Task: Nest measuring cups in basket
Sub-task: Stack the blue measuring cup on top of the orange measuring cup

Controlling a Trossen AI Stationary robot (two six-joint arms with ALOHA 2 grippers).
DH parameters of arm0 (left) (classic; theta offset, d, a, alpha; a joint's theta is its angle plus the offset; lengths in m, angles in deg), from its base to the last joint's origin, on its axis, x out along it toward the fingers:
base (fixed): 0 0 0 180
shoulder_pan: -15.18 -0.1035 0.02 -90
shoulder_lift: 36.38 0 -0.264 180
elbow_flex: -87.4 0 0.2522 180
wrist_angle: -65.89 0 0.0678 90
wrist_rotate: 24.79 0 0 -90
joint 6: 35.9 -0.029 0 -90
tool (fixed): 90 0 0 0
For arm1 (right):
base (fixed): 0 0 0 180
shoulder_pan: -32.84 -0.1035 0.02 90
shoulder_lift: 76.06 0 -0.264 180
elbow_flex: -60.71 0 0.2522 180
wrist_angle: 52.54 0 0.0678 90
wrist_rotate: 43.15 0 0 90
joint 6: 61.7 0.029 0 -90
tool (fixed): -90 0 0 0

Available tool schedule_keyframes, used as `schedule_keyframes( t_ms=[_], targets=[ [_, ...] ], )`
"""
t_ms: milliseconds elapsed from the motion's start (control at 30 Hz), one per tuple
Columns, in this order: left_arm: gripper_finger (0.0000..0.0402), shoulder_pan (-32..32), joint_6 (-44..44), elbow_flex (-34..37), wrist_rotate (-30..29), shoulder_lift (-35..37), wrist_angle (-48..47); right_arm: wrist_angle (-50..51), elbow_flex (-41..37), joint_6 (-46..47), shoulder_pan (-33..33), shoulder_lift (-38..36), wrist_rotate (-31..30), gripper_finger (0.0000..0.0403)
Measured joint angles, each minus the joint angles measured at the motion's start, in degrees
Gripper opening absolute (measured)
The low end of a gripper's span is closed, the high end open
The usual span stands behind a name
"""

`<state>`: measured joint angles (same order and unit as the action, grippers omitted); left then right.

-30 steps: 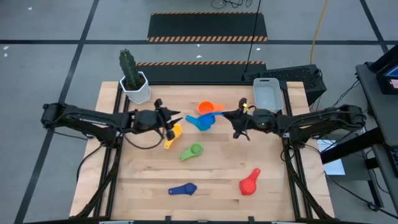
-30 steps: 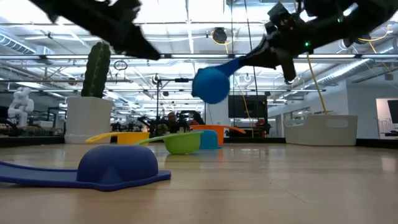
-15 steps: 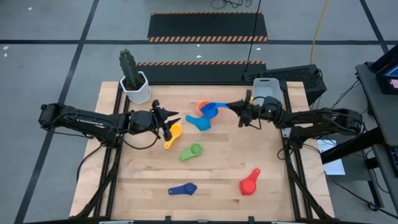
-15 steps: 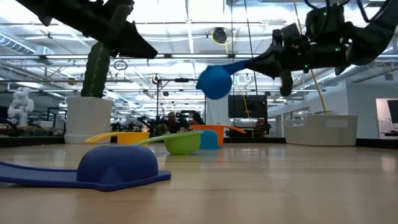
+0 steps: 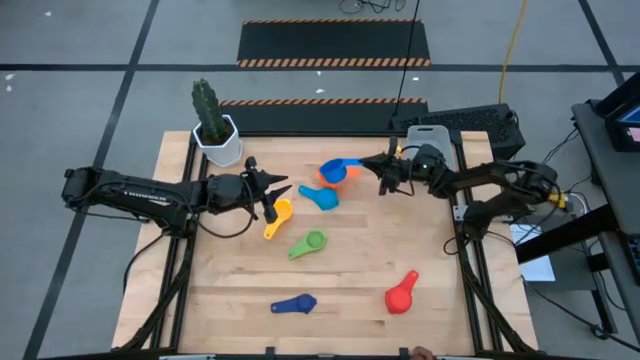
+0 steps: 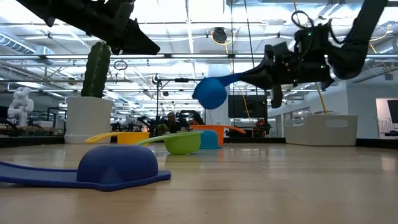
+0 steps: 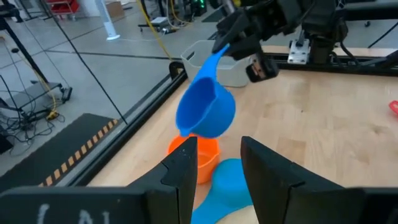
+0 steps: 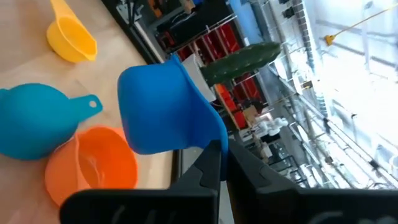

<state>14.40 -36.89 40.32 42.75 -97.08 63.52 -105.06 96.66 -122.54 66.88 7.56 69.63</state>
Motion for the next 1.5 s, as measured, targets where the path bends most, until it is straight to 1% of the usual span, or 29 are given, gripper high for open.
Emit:
schedule_keyframes(
  t_ms=[133,300,567,800,967,1100,1500],
  targets=[
    [0.0126,0.1,-0.4,0.0,0.1,0.0,-0.2,0.0,2.8,0.0,0.2,4.5,0.0,0.0],
    [0.0126,0.1,-1.0,0.0,0.1,0.0,-0.6,0.0,5.4,-1.3,0.2,8.3,0.2,0.0],
    [0.0126,0.1,-2.2,0.0,0.1,0.0,-0.8,1.3,5.6,-1.1,2.0,10.1,1.7,0.0],
    [0.0126,0.1,-2.3,0.0,0.1,0.0,-0.7,2.6,5.6,-0.8,2.4,10.3,2.9,0.0004],
    [0.0126,0.1,-2.2,0.0,0.1,0.0,-0.4,5.1,5.6,0.3,2.4,10.3,2.9,0.0023],
    [0.0126,0.1,-1.9,0.0,0.1,0.0,-0.4,6.4,5.6,3.4,2.4,10.3,2.9,0.0042],
    [0.0127,0.1,-1.7,0.0,0.1,0.0,-0.4,6.6,5.6,19.0,2.4,10.4,2.7,0.0118]
  ],
)
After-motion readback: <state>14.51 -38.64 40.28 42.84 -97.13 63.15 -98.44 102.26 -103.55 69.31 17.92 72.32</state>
